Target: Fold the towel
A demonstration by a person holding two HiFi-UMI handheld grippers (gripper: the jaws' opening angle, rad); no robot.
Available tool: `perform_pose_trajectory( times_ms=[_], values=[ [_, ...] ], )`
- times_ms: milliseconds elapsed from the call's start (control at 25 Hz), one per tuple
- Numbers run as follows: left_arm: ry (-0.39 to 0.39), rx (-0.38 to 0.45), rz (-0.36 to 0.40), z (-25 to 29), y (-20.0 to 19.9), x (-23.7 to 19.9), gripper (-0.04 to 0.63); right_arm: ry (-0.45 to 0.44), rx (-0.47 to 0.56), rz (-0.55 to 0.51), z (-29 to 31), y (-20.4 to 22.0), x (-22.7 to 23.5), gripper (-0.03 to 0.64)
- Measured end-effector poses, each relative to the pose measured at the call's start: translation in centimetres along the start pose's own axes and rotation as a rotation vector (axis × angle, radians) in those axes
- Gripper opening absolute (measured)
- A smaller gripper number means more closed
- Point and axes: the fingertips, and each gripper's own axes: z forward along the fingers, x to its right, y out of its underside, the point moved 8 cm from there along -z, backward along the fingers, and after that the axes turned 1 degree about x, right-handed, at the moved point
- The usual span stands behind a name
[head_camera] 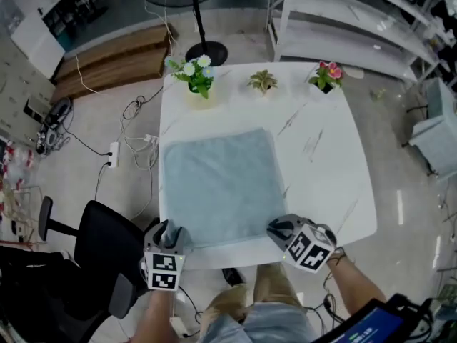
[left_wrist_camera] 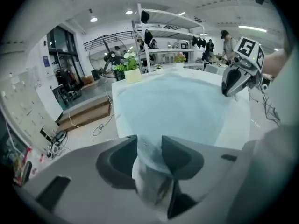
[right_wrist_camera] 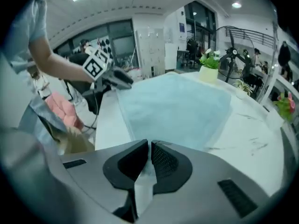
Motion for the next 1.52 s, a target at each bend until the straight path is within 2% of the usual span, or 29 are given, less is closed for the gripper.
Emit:
perform_pose_trajectory(
  times_ms=[40, 200, 480, 600, 680, 880, 1000, 1080, 1160, 1200, 1440, 1520],
  values=[
    [0.006, -0.001, 0.026, 0.1, -0.1, 0.0, 0.163, 0.016, -0.022, -0.007, 0.0, 0.8, 0.0, 0.039],
    [0.027, -0.005, 0.088, -0.3, 0.1, 1.3, 0.143, 0.037, -0.032, 0.084, -1.5, 3.5, -0.1, 0.021],
    [0.051, 0.021, 0.053, -1.6, 1.6, 3.7, 0.132, 0.074, -0.084, 0.08, -2.5, 5.3, -1.6, 0.02],
    [0.086, 0.004, 0.055, -2.2, 2.5, 4.5, 0.132, 0.085, -0.095, 0.14, -2.6, 5.7, -2.4, 0.021],
    [0.114, 0.043, 0.018, -3.4, 1.7, 4.2, 0.18, 0.107, -0.019, 0.23, -4.2, 4.5, -1.8, 0.064],
    [0.128, 0.302, -0.24, -9.4, -0.6, 1.6, 0.19, 0.229, 0.224, 0.404, -9.8, 0.5, 1.0, 0.159],
    [0.113, 0.44, -0.283, -12.0, -2.6, -0.1, 0.167, 0.286, 0.308, 0.502, -11.9, -0.5, 2.6, 0.179],
    [0.089, 0.492, -0.293, -12.8, -4.0, -0.9, 0.13, 0.295, 0.322, 0.561, -12.2, -0.7, 3.6, 0.178],
    [0.065, 0.509, -0.308, -12.7, -5.0, -1.3, 0.035, 0.274, 0.309, 0.612, -11.3, -0.3, 4.4, 0.178],
    [0.062, 0.509, -0.313, -12.4, -5.4, -1.3, 0.013, 0.255, 0.299, 0.639, -10.6, 0.1, 4.8, 0.178],
    [0.084, 0.473, -0.344, -9.1, -7.2, -1.1, 0.013, 0.189, 0.187, 0.769, -5.5, 3.2, 7.5, 0.184],
    [0.071, 0.454, -0.351, -8.5, -7.8, -1.1, 0.014, 0.158, 0.148, 0.802, -4.4, 3.8, 8.0, 0.227]
  ],
)
